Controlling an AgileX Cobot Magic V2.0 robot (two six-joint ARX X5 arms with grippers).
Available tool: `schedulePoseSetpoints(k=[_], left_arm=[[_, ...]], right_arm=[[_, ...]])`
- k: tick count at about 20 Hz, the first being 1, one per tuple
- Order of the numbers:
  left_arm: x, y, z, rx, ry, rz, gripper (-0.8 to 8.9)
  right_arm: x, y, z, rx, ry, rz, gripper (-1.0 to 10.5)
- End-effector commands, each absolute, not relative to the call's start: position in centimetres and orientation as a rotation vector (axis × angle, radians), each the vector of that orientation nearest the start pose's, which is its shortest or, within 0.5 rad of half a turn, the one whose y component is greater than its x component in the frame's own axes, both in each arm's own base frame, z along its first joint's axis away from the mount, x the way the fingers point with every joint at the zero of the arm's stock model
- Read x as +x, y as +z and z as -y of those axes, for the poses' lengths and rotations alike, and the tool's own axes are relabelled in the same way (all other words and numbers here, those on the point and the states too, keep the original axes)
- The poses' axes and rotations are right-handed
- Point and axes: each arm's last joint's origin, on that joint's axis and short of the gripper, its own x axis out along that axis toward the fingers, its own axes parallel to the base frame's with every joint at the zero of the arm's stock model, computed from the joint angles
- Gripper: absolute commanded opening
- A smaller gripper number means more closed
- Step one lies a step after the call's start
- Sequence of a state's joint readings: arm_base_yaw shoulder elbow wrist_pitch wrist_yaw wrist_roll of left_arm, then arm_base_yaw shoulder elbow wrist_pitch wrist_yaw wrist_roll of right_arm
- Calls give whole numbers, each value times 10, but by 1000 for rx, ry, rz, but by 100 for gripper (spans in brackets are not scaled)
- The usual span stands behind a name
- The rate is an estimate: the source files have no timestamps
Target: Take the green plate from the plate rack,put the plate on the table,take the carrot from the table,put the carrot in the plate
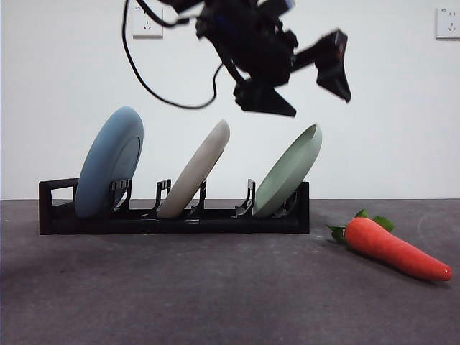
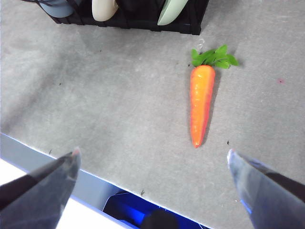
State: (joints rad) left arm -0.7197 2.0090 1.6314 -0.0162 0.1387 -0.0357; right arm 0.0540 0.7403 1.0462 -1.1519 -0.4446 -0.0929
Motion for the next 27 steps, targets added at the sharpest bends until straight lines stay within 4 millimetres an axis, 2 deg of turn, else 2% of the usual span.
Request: schedulePoseSetpoints(k=[1, 5, 6, 8, 9, 13, 16, 19, 27], left_arm=[[357, 253, 320, 118, -827, -405, 565], [361, 236, 325, 147, -796, -424, 560], [362, 234, 325, 148, -793, -423, 525], [362, 230, 326, 150, -795, -430, 377], [363, 228, 326, 153, -794, -439, 336], [361, 222, 330, 159, -809, -456, 199], [359, 221, 333, 160, -817, -458, 175], [358, 221, 334, 155, -840, -460, 22], [357, 220, 333, 156, -839, -477, -8]], right_arm=[[102, 343, -18, 77, 507, -807, 688], [102, 343, -18, 77, 507, -807, 688], [102, 343, -18, 77, 507, -807, 688], [102, 343, -18, 77, 507, -807, 688], [102, 343, -18, 77, 508, -807, 688], [102, 343, -18, 81, 506, -808, 688], [102, 343, -18, 83, 505, -809, 688], [102, 343, -18, 84, 506, -808, 688], [102, 343, -18, 84, 507, -808, 687]])
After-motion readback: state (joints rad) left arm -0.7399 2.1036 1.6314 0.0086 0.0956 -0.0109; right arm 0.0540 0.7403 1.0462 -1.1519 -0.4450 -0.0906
